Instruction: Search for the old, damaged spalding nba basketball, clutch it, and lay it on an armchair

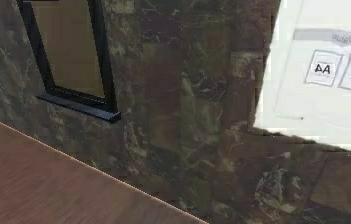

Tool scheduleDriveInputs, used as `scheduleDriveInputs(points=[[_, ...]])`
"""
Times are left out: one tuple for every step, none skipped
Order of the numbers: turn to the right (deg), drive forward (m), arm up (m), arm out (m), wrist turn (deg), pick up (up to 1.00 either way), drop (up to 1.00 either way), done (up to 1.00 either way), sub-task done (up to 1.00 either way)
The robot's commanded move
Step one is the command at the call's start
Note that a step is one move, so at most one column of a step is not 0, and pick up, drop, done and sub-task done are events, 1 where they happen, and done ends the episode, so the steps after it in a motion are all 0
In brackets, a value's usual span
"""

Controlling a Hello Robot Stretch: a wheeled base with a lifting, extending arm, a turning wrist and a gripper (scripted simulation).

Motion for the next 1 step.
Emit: scheduleDriveInputs(points=[[0.0,0.35,0.0,0.0,0.0,0.0,0.0,0.0,0.0]])
